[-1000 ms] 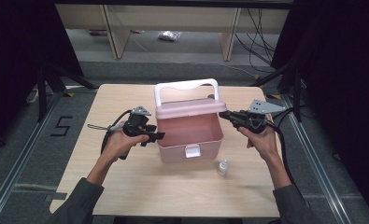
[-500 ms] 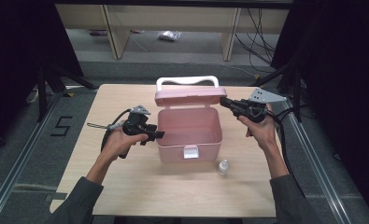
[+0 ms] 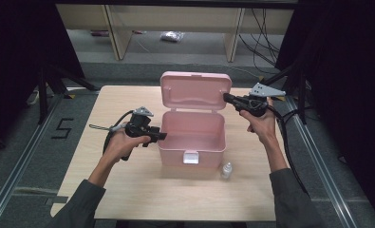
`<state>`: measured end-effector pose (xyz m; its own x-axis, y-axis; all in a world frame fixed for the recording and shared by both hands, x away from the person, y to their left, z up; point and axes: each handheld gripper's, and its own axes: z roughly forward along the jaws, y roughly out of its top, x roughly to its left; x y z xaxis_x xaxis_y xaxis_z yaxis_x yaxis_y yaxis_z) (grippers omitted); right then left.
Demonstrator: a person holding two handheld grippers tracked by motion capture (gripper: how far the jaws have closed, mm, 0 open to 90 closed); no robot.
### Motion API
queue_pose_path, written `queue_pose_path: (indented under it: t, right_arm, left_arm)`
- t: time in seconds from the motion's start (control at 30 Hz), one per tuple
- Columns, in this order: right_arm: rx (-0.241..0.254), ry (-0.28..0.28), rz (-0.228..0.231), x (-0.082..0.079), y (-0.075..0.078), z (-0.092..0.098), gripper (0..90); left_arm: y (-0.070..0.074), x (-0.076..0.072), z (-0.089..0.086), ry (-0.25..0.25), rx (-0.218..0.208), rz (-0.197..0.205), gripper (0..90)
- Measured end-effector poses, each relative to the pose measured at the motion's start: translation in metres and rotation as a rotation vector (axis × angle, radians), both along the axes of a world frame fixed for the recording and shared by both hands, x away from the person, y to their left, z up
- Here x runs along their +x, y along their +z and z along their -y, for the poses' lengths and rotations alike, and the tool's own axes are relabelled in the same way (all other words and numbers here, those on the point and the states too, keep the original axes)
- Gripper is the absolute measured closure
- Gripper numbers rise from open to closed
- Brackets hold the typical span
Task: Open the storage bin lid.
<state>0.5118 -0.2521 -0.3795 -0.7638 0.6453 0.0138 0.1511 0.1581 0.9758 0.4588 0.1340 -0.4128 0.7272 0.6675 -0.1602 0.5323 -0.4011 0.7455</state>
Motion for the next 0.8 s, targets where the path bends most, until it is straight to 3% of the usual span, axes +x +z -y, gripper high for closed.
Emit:
queue_pose_path:
  t: [0.07,0.13,0.2,0.8]
  right_arm:
    - [-0.008,0.012,0.004,0.004,-0.005,0.001,90.0]
    - [0.001,0.009,-0.030,0.005,-0.009,0.000,90.0]
    - [-0.012,0.005,-0.016,0.009,-0.014,0.000,90.0]
    - [0.022,-0.027,-0.087,0.024,-0.035,-0.004,90.0]
  left_arm:
    - [0.000,0.000,0.000,0.001,0.000,-0.001,58.2]
    - [0.000,0.000,0.000,0.003,-0.002,-0.002,58.2]
    - [0.000,0.000,0.000,0.007,-0.003,-0.003,58.2]
    - [0.000,-0.004,-0.001,-0.007,0.000,-0.004,57.6]
